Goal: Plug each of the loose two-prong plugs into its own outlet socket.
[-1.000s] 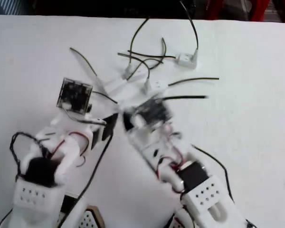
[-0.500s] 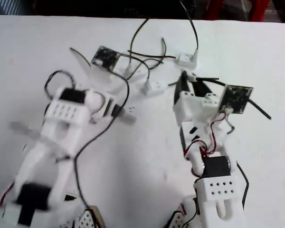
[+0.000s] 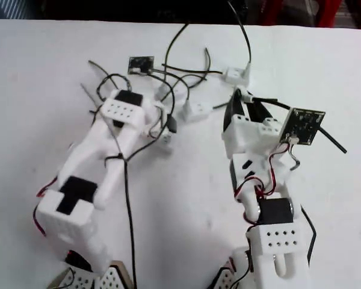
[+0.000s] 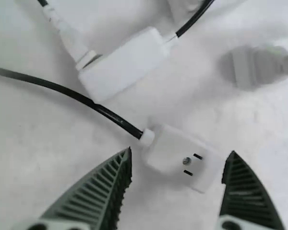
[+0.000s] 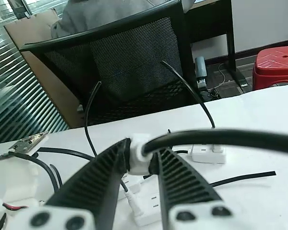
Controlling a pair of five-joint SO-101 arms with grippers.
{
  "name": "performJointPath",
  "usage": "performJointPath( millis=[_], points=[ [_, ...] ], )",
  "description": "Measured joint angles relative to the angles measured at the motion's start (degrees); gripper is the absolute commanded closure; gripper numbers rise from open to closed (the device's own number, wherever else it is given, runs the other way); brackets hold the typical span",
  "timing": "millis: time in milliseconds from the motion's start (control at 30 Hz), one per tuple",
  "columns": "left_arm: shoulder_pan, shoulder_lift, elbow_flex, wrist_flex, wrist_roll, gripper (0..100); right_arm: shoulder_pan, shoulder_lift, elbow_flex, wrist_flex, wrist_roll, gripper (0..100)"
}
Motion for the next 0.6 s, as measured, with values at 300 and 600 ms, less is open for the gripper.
performJointPath(
  millis=[300, 600],
  points=[
    [0.53, 8.62, -4.31, -0.26, 3.43, 78, 0.53, 0.0, 0.0, 0.0, 0.0, 98.1],
    [0.53, 11.25, -7.21, 2.2, -5.8, 96, 0.53, 0.0, 0.0, 0.0, 0.0, 98.1]
  ],
)
